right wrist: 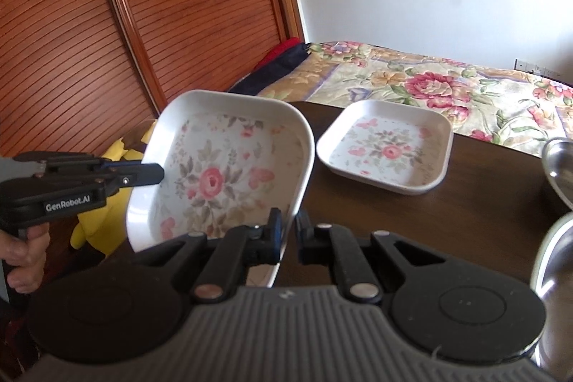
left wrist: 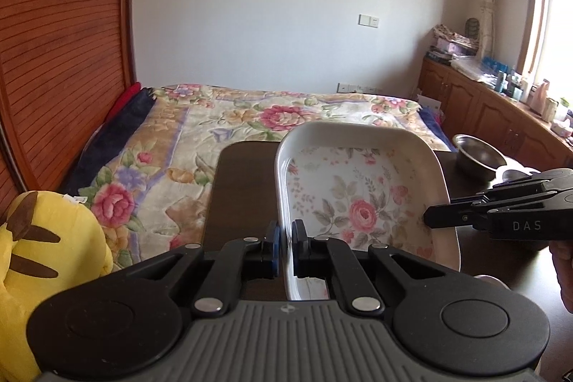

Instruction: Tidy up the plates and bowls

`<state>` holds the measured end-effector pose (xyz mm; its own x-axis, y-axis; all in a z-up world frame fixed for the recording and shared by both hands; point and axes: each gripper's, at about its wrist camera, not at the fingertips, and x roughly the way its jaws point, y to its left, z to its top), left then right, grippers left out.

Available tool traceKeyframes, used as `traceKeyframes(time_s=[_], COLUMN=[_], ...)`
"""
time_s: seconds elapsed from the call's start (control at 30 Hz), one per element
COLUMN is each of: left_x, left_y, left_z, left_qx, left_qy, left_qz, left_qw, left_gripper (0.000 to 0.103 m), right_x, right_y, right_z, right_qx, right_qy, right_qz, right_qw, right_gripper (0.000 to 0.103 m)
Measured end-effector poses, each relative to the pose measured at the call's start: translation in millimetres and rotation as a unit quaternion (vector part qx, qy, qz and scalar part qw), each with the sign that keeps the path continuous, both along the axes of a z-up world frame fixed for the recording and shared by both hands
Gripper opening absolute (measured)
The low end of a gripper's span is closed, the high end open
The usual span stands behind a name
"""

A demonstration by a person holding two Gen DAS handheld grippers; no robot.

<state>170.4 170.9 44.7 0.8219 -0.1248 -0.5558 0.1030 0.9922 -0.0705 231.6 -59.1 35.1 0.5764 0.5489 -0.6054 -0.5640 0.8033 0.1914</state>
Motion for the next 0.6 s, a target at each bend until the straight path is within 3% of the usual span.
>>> traceKeyframes(time_s=[0.6], left_x=[-49.3], left_y=[-59.6], left_z=[-11.1], left_qx=[-0.020], left_qy=[0.007], left_qz=[-0.047], left_qw=[0.9987], left_gripper=[0.007], right_x=[-48.0], right_y=[-73.0], right_z=[-11.4], right_qx=[0.014], right_qy=[0.003], right_qz=[-0.022], right_qw=[1.000], right_gripper=[0.010])
